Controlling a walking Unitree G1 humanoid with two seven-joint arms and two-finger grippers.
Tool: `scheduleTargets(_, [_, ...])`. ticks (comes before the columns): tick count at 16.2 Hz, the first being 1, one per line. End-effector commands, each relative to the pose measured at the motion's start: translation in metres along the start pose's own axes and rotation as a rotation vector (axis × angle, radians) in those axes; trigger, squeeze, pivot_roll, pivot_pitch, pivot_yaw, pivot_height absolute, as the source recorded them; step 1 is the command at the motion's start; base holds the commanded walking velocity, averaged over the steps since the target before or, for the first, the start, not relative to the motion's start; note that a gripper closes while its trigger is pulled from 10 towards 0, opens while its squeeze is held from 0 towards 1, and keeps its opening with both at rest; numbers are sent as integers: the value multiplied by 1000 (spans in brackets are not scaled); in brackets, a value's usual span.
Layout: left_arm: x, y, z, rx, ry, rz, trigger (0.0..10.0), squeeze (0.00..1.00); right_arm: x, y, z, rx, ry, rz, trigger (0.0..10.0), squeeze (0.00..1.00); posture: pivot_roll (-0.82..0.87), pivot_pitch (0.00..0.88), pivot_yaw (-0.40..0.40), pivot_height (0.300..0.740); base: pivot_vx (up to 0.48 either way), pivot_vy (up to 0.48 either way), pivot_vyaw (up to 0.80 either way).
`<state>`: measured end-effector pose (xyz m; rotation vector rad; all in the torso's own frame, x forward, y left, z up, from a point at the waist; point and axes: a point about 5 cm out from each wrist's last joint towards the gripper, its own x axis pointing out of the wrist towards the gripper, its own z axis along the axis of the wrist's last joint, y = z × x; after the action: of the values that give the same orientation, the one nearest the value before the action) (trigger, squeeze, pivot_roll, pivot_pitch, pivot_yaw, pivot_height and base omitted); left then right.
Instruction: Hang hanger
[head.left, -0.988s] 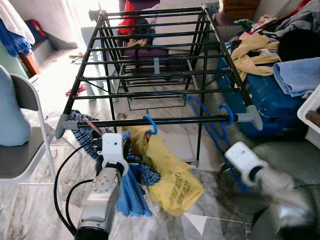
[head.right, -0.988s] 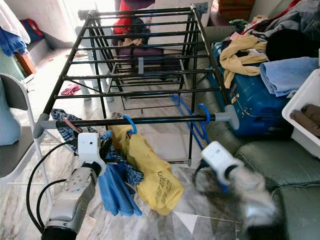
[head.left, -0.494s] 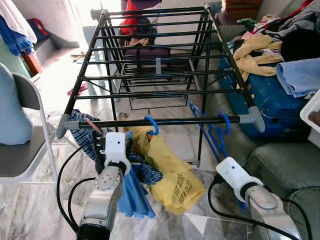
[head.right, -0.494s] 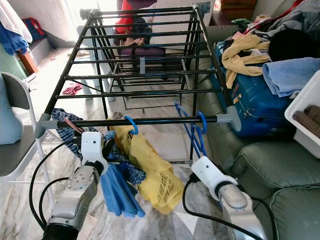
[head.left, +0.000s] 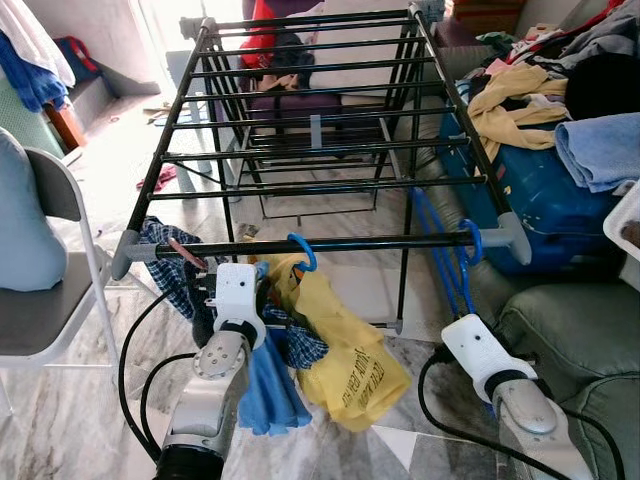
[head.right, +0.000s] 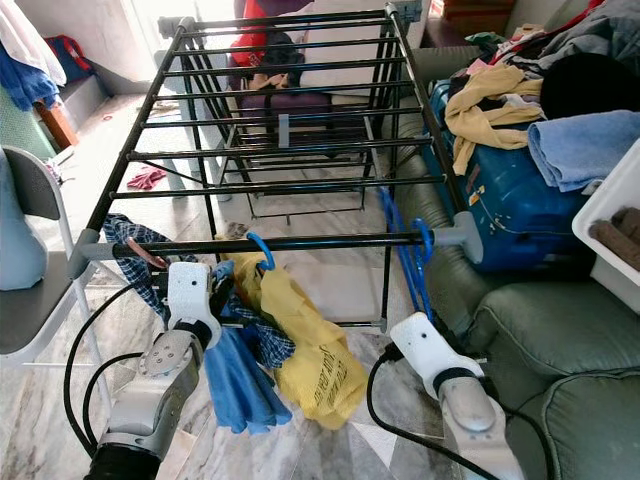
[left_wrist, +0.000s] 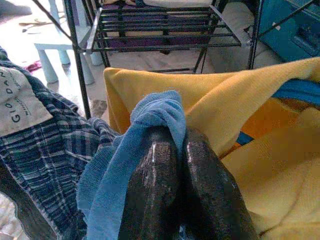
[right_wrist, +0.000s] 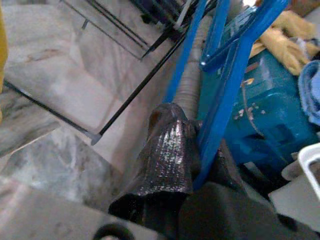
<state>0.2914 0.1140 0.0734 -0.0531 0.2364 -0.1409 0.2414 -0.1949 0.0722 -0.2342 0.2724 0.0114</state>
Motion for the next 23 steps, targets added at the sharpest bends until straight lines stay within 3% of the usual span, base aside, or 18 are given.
scheduleTargets(1, [0,1,2,11,-1,2,10000,0,2,-5,16,-3,-79,-26,10000,0,-168,0,66,740,0,0,0])
scheduleTargets(4, [1,-1,2,10,-2,-2,10000,0,7,-9,18,-7,-97,-34,10000,0,-171,0,63,740,0,0,0])
scheduleTargets(23, [4,-3,2,6,3,5,10000,0,11,-5,17,12,-105,-18,10000,0,-175,0,62,740,-283,0,0])
